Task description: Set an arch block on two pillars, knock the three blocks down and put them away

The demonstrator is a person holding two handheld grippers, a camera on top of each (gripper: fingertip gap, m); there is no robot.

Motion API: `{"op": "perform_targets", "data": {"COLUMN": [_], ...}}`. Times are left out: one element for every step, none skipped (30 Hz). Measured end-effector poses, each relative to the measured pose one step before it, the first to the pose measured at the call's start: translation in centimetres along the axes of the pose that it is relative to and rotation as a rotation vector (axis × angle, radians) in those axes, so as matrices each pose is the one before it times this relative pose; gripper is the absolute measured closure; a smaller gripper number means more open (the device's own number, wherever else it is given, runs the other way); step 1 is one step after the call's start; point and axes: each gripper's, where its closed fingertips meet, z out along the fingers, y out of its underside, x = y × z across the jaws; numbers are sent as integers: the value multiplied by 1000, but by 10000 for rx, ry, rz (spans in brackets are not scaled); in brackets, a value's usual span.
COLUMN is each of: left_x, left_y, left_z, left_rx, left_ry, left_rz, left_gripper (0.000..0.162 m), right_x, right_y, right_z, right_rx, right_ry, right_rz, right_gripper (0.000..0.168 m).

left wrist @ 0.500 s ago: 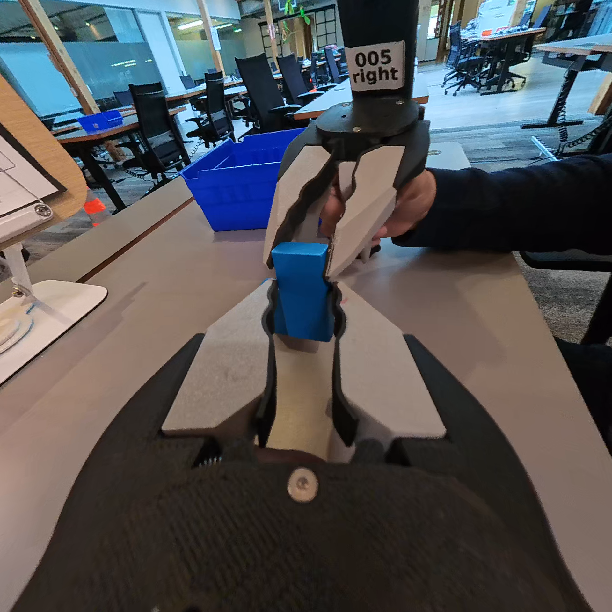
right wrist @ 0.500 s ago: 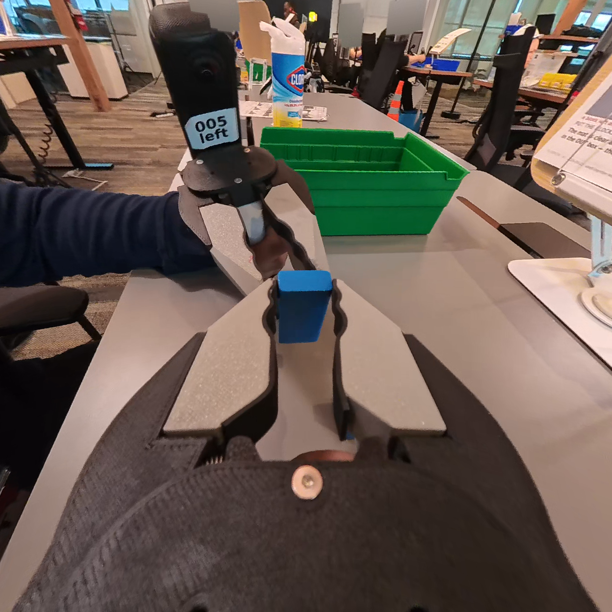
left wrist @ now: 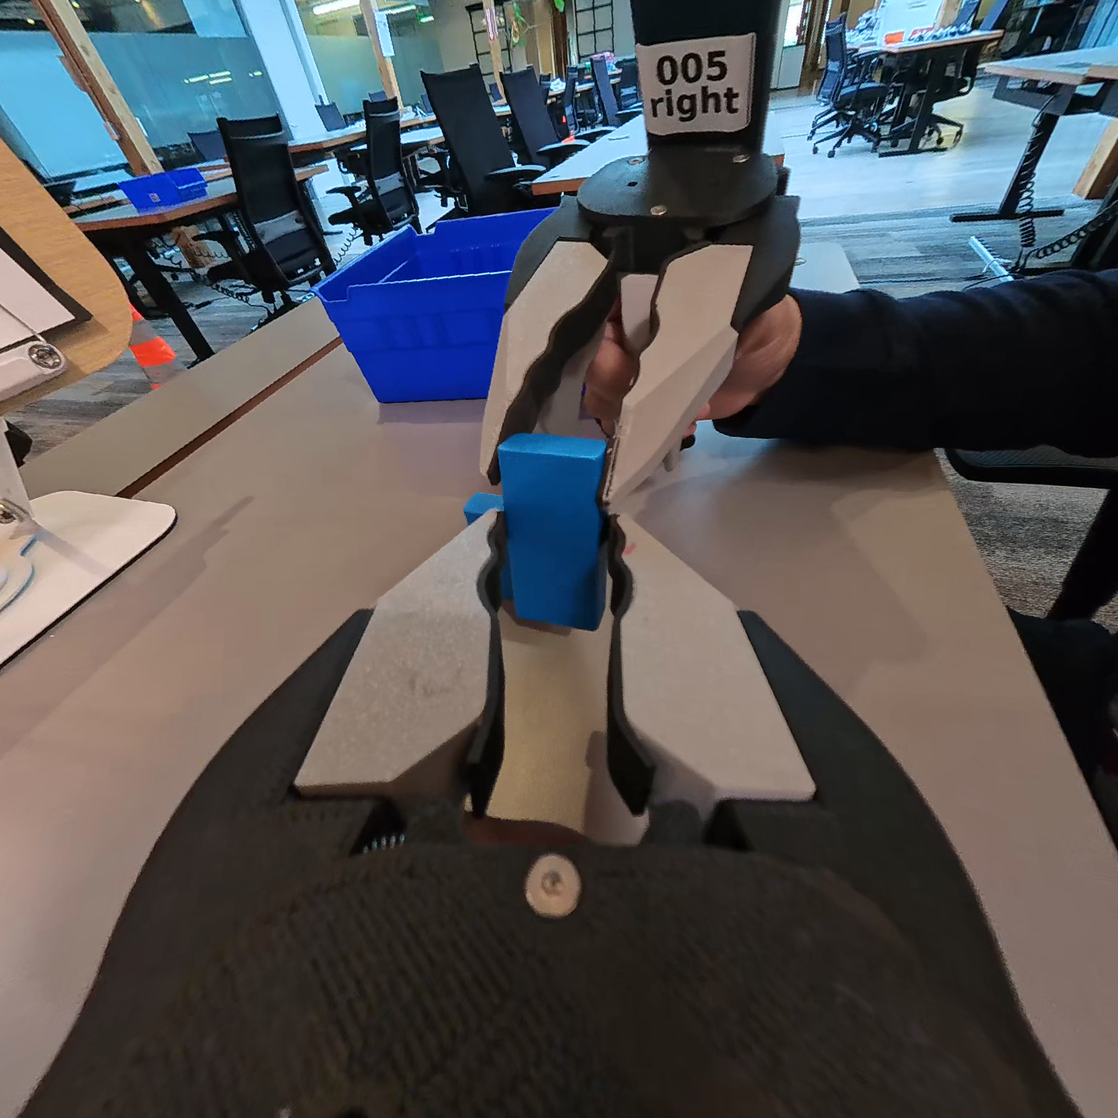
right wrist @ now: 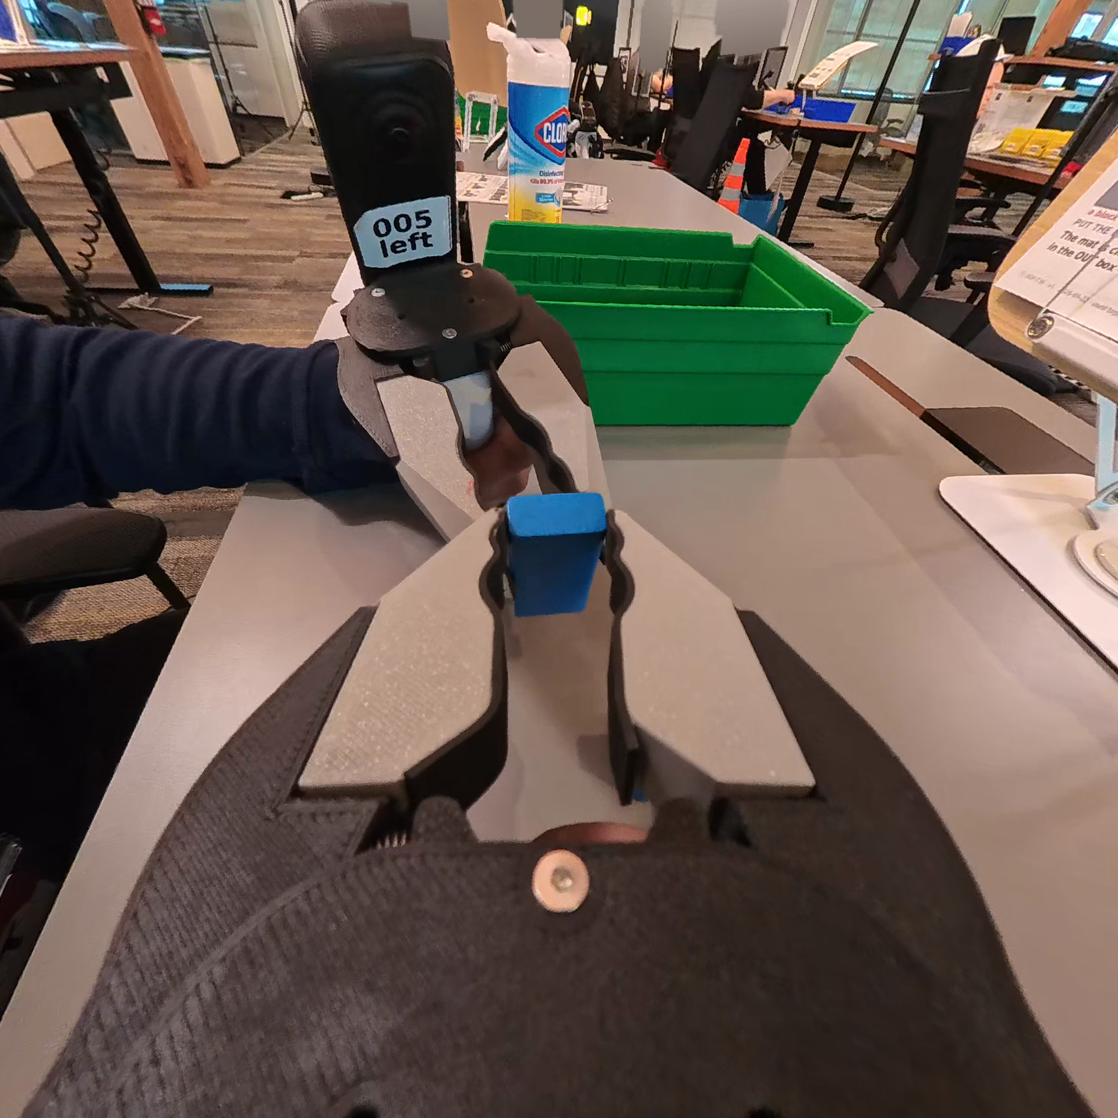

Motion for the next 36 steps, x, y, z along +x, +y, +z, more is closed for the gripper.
{"op": "perform_targets", "data": {"left_x": [-66, -23, 10, 12, -11, 8, 18, 26, -20, -53, -51, -24, -7, -6, -14, -15, -9, -8, -9, -4, -3, -22, -5, -24, -24, -13, -16, -20, -37, -3, 5, 14, 39, 33, -25, -109], "left_y": [73, 38, 0, -7, -14, -14, -13, -14, -6, 14, 20, 9, 5, -13, -15, 11, 28, 31, 24, 4, -34, -49, -34, -6, 34, 71, 89, 69, 36, 8, -9, -17, -29, -31, 26, 95], "left_z": [29, 24, 11, -3, -9, -8, -10, -19, -7, -2, -7, 10, 4, 6, 1, 13, 12, 19, 13, 13, -1, -14, -9, -17, -5, 7, 15, 9, 0, -5, -4, -3, 1, -11, -15, -6], "left_rx": [-33, -9, 7, 10, 4, -3, -1, 8, 8, -1, -3, -5, -3, 11, 4, -13, -18, -21, -14, 4, 22, 40, 43, 24, 5, -10, -26, -30, -22, -18, -20, -11, 7, 20, 10, -12], "left_ry": [-50, -44, -24, -14, -17, -5, 14, 12, -14, -34, -25, -5, -2, -6, -14, -19, -13, -13, -9, 5, 12, 16, 26, 27, 21, 25, 27, 3, -20, -13, -1, 12, 32, 41, 18, -23], "left_rz": [29, 46, 41, 18, -18, -39, -41, -37, -23, -18, -30, -36, -24, -18, -10, 7, 11, 6, 5, -1, -12, -27, -43, -46, -44, -55, -53, -13, 39, 60, 40, 10, 6, 11, 12, 21], "left_gripper": [131, 131, 131, 131, 131, 131, 131, 131, 131, 131, 132, 132, 131, 132, 132, 132, 132, 132, 132, 132, 132, 132, 132, 132, 132, 132, 132, 132, 132, 132, 132, 132, 132, 132, 132, 132], "right_x": [45, 2, -25, -3, 9, -13, -29, -18, 47, 96, 56, 19, 12, 27, 24, 12, 1, 9, 5, 1, 5, 19, 9, 22, 22, 19, 8, 37, 13, -18, -11, -23, -47, -28, 104, 165], "right_y": [72, 26, 8, 10, -12, -8, 0, 7, 43, 145, 156, 74, -8, -26, 1, 24, 26, 31, 22, -7, -36, -60, -37, -1, 30, 76, 85, 56, 18, 11, -25, -26, -24, -67, -178, -227], "right_z": [8, -18, -23, -24, -14, -16, -7, -15, 5, 5, 22, 17, 3, -1, 3, 1, 15, 4, 8, 4, -12, -2, 0, 38, 49, 46, 42, 42, 10, -16, -17, -22, -26, -40, -99, -147], "right_rx": [-52, -19, -10, -12, -5, -7, -7, -12, -29, -88, -85, -32, 18, 25, 1, -11, -8, -19, -12, 15, 34, 43, 32, 12, 1, -20, -27, -10, 2, 3, 15, 26, 27, 41, 110, 124], "right_ry": [28, 8, -17, -1, 9, -6, -21, 0, 35, 66, 48, 17, -6, 6, 1, 4, 5, 12, 2, -8, 1, 4, 1, 7, 6, 0, -3, 6, -8, -16, -4, -14, -47, -40, 47, 85], "right_rz": [-19, -18, -1, 0, -4, -2, 0, -5, -22, -36, -49, -13, 38, 30, 20, 2, -11, -7, -1, 11, 17, 17, 16, 26, 23, 5, 15, 22, 15, -1, -17, -3, 25, 32, 21, 16], "right_gripper": [139, 139, 139, 139, 139, 139, 139, 139, 139, 139, 139, 139, 139, 139, 139, 139, 139, 139, 139, 139, 139, 139, 139, 139, 139, 139, 139, 139, 139, 139, 139, 139, 139, 139, 137, 132]}}
